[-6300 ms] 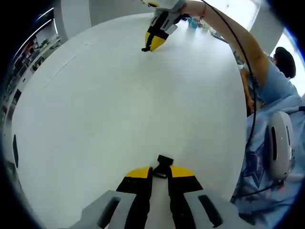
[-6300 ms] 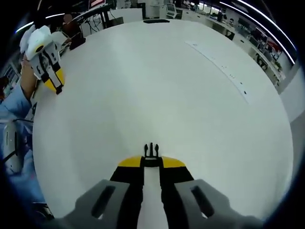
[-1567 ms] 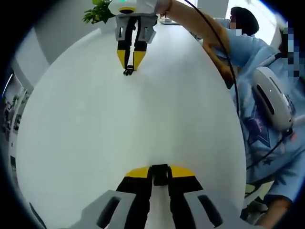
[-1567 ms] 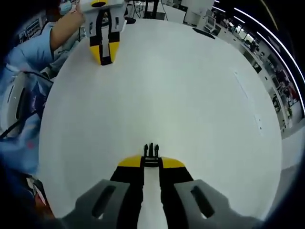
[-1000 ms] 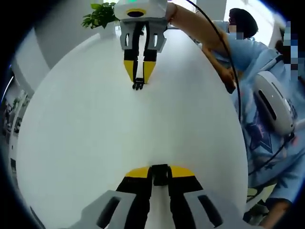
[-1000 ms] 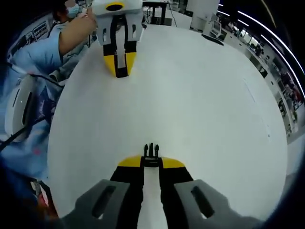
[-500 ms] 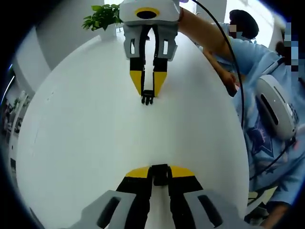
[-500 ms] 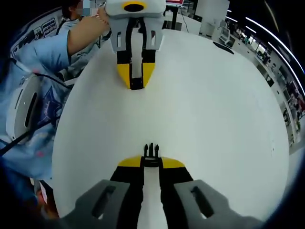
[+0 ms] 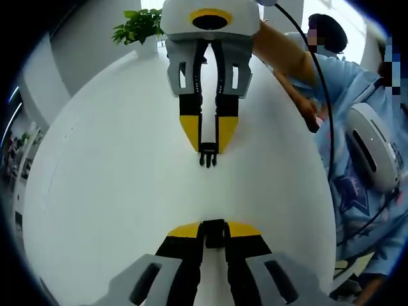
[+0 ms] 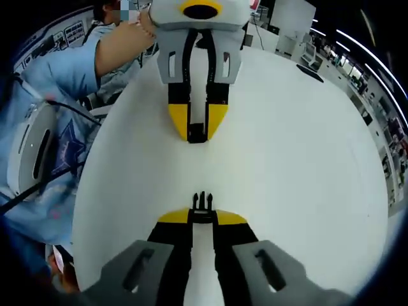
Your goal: Snap the two parts of the plastic buckle together until the buckle closes and remains connected.
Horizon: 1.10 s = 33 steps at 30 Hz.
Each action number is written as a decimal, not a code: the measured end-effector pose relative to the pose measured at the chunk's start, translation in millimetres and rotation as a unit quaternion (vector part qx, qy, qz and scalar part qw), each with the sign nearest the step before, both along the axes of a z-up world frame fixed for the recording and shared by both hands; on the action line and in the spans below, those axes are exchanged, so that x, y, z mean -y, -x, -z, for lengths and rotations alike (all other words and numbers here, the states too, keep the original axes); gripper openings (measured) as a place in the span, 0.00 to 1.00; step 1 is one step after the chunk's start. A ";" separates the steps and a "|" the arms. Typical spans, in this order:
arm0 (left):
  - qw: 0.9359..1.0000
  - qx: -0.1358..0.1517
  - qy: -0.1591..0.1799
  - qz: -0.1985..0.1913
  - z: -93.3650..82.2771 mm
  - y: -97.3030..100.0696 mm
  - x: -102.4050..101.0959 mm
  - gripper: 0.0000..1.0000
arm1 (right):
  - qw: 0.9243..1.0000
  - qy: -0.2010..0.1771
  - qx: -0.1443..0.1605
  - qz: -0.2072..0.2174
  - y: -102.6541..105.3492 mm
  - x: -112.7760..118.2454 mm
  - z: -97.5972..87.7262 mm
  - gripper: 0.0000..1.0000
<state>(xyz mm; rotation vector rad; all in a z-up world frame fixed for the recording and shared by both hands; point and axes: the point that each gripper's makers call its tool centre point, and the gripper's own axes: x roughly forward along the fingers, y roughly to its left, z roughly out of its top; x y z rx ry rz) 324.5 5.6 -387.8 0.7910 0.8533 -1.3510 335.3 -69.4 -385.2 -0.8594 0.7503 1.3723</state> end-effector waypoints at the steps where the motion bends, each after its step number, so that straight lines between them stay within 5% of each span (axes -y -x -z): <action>1: 1.000 0.000 0.001 -0.001 0.1 0.3 0.5 0.12 | 1.000 -0.001 0.001 -0.002 0.9 -1.5 0.3 0.11; 33: 1.000 0.010 0.026 -0.002 -2.0 0.4 8.0 0.12 | 0.999 -0.033 0.010 -0.003 14.2 -46.4 1.4 0.11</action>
